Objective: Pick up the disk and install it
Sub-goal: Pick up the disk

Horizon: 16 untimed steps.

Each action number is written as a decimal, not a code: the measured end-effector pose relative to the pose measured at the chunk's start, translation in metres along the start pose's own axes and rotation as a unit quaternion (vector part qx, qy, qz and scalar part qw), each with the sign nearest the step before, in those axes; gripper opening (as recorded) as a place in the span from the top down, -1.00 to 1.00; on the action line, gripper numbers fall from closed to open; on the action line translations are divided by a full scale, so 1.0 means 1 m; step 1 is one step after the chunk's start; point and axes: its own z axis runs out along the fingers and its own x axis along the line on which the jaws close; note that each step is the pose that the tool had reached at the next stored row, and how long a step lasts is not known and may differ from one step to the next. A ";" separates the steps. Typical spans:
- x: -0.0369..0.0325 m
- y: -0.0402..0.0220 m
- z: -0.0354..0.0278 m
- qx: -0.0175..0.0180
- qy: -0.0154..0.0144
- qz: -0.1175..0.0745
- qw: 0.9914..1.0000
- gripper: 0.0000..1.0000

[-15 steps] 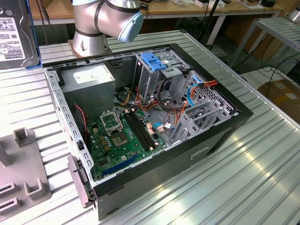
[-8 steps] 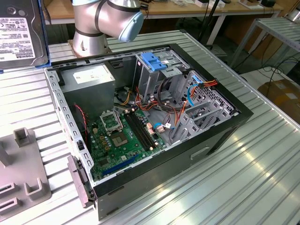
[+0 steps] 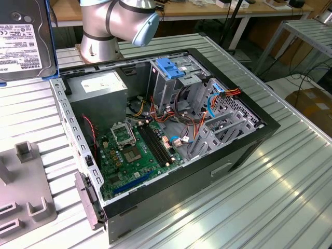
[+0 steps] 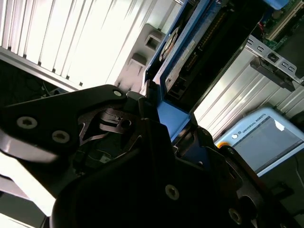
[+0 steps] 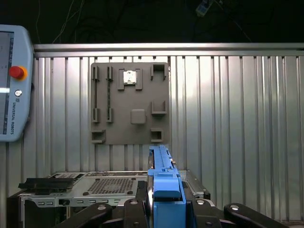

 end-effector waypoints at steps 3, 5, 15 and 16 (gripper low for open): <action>0.0026 -0.0007 0.0002 0.000 0.000 0.000 1.000 0.26; 0.0041 -0.0010 0.0003 0.000 0.000 0.000 1.000 0.26; 0.0111 -0.0039 0.0009 0.000 0.000 0.000 1.000 0.26; 0.0116 -0.0042 0.0009 0.000 0.000 0.000 1.000 0.26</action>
